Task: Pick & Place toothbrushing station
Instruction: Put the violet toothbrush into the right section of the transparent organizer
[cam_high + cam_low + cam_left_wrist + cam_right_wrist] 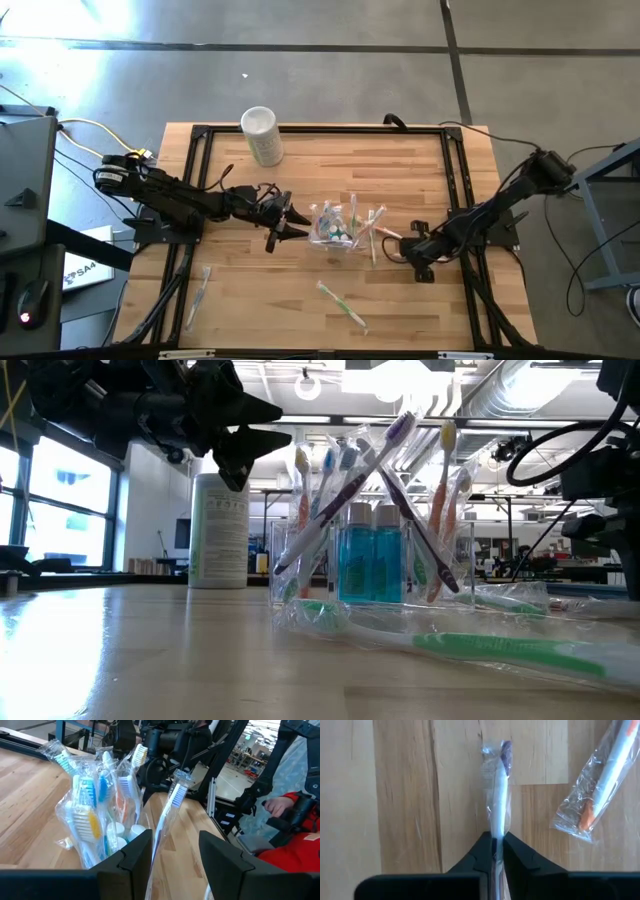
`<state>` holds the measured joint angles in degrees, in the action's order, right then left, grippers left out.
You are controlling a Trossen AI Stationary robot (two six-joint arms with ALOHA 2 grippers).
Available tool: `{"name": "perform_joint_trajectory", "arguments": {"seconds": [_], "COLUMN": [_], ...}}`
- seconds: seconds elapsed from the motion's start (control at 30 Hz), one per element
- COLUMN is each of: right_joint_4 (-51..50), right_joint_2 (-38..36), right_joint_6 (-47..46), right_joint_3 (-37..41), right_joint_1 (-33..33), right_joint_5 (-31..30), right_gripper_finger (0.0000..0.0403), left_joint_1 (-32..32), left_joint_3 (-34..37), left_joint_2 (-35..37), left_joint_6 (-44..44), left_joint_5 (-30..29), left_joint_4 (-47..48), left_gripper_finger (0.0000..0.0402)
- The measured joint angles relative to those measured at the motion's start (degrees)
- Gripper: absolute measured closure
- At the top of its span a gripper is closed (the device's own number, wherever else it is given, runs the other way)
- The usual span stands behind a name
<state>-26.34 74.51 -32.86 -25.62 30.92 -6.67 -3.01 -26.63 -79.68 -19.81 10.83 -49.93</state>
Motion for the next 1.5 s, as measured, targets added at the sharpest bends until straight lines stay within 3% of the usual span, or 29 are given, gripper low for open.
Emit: {"name": "perform_joint_trajectory", "arguments": {"seconds": [0.23,0.4,0.57,0.77,0.93,1.03,1.1,1.3,1.4,1.5], "right_joint_4": [-10.46,-17.04,-21.60,-23.92,-20.15,-16.58,-12.51,8.75,22.82,33.98], "right_joint_2": [-5.07,-7.55,-9.41,-10.57,-11.76,-12.16,-12.20,-12.33,-12.33,-12.32], "right_joint_6": [-0.20,-3.90,-4.31,-1.89,2.37,8.27,13.88,42.34,57.33,67.13], "right_joint_3": [-1.89,-6.33,-12.77,-19.30,-20.18,-20.18,-20.18,-20.18,-20.18,-20.20], "right_joint_1": [0.26,0.92,3.56,10.23,15.68,17.75,19.01,22.47,22.75,22.74], "right_joint_5": [-3.84,-4.89,-10.22,-25.11,-40.75,-45.68,-48.11,-55.30,-51.63,-45.01], "right_gripper_finger": [0.0385,0.0385,0.0386,0.0386,0.0386,0.0386,0.0386,0.0386,0.0386,0.0386], "left_joint_1": [0.00,0.00,-0.50,-1.85,-6.27,-9.17,-10.82,-10.22,-9.48,-9.05], "left_joint_3": [0.00,-0.02,-0.04,-1.38,-5.16,-8.11,-10.23,-18.04,-20.60,-22.19], "left_joint_2": [0.00,-0.02,0.50,0.76,0.74,0.74,0.74,0.74,0.72,-0.56], "left_joint_6": [0.61,1.53,5.31,12.76,28.80,40.59,43.76,25.22,20.59,23.82], "left_joint_5": [0.02,0.22,0.64,1.60,1.88,1.63,1.04,-9.91,-11.06,-10.91], "left_joint_4": [-0.02,-2.03,-6.15,-8.40,-8.03,-4.61,-2.02,7.03,11.55,11.85], "left_gripper_finger": [0.0242,0.0242,0.0242,0.0242,0.0242,0.0242,0.0242,0.0242,0.0242,0.0242]}}
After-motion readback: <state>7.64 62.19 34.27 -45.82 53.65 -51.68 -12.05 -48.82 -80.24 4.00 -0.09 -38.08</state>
